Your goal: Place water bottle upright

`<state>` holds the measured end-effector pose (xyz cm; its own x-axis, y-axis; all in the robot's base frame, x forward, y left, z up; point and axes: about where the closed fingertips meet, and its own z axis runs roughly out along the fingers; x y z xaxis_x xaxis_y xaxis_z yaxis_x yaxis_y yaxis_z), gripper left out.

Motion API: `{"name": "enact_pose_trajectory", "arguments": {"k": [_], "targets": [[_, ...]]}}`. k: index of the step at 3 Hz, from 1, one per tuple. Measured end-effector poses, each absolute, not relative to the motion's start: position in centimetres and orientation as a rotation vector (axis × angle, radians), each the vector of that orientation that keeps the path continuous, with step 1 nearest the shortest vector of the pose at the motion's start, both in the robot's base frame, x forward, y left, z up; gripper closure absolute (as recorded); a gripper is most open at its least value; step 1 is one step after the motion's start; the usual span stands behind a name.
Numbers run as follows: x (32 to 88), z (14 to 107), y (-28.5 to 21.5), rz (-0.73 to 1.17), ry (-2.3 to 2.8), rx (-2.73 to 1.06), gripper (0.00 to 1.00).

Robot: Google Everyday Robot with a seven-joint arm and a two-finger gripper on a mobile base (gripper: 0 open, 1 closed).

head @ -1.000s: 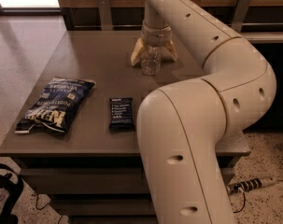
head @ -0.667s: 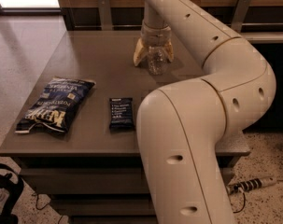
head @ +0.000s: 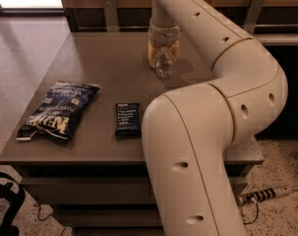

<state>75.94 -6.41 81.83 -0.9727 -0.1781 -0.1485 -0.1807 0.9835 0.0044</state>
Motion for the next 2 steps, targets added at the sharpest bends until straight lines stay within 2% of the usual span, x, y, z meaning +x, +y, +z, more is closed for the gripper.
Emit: {"name": "enact_pose_trajectory", "arguments": {"k": [1,2], "targets": [[76.35,81.6,-6.19,0.032,2.971,-0.272,1.0],[76.35,81.68,-6.19,0.032,2.971,-0.272,1.0]]}}
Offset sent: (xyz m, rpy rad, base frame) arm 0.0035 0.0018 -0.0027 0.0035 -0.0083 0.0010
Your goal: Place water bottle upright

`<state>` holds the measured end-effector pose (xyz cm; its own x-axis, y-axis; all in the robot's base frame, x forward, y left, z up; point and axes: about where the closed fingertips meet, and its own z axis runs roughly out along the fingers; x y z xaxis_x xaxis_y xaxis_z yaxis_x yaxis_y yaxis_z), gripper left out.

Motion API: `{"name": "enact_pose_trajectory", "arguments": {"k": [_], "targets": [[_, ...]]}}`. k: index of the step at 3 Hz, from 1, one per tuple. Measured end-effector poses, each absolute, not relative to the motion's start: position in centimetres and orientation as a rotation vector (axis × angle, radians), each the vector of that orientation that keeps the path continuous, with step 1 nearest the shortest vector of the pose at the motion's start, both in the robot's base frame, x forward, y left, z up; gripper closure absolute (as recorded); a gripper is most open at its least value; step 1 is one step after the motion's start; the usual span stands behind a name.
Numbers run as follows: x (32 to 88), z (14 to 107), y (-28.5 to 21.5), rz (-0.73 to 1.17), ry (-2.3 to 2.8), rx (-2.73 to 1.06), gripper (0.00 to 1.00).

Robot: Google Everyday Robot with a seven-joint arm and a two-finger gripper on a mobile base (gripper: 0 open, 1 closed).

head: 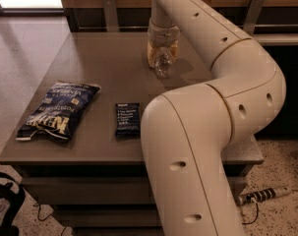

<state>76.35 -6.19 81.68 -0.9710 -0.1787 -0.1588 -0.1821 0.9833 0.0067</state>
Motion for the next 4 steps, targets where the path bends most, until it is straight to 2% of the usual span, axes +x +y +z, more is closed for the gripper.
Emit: {"name": "enact_pose_trajectory", "arguments": {"k": [2,4], "targets": [[76.4,81.7,-6.2,0.032,2.97,-0.271,1.0],[76.2,85.7,-12.3,0.099,2.855,-0.051,1.0]]}}
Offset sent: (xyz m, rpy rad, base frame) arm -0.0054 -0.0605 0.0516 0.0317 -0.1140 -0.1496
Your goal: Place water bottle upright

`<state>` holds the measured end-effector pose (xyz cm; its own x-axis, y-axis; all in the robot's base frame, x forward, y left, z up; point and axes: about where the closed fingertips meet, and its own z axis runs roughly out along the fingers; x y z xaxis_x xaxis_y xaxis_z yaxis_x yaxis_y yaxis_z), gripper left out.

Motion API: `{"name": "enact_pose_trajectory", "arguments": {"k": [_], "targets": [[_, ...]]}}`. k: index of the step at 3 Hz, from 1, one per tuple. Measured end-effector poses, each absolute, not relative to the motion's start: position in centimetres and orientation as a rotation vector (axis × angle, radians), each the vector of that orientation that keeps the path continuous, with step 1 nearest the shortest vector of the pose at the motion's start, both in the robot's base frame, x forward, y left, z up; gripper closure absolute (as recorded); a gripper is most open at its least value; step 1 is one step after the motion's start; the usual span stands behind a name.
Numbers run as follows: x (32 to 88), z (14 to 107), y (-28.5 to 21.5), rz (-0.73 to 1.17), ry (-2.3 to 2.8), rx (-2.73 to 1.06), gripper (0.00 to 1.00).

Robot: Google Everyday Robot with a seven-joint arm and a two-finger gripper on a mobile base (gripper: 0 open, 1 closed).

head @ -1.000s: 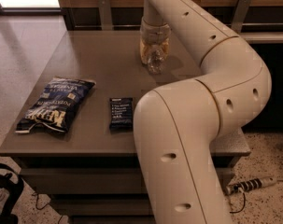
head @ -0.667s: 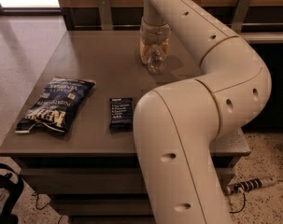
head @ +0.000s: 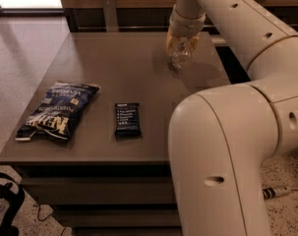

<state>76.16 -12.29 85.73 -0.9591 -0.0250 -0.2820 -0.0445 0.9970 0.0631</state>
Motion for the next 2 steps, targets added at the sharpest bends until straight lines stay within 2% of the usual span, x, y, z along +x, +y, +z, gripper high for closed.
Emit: {"name": "enact_pose_trajectory", "arguments": {"k": [2], "targets": [[75.0,88.2,-15.8,0.182,2.75,0.003,1.0]]}}
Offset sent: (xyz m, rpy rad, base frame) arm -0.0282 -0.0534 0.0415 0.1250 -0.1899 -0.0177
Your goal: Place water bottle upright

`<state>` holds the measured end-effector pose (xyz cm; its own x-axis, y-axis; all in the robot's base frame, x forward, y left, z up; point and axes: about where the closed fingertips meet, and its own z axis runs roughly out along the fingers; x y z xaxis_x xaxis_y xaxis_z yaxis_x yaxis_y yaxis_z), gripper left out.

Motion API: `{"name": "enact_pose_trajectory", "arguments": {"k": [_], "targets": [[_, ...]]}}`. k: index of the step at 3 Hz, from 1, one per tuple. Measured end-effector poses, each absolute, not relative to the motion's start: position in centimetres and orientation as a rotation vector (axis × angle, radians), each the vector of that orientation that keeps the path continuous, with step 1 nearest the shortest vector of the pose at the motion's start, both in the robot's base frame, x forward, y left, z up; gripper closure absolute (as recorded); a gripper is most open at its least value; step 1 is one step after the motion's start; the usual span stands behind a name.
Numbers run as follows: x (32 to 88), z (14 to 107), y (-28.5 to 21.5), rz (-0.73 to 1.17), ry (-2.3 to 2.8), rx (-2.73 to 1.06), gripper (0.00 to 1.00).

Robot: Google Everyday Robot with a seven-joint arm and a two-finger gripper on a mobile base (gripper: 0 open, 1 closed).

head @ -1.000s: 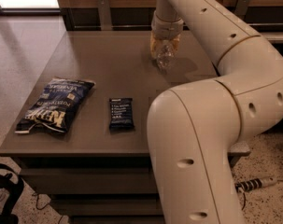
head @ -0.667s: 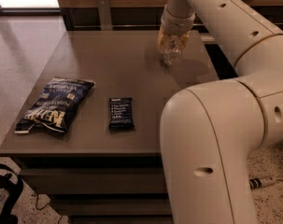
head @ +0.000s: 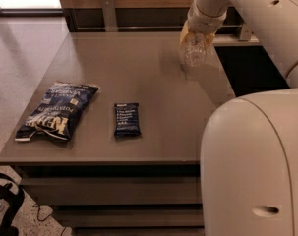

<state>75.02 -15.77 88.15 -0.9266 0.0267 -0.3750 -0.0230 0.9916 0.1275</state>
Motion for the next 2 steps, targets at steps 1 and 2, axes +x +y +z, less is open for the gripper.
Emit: {"name": "enact_pose_trajectory", "arguments": {"k": [1,2], "targets": [[74.61,89.19,-17.0,0.238,2.687,-0.022,1.0],[74.28,90.0,-17.98,0.331,2.608,-0.077,1.0]]}}
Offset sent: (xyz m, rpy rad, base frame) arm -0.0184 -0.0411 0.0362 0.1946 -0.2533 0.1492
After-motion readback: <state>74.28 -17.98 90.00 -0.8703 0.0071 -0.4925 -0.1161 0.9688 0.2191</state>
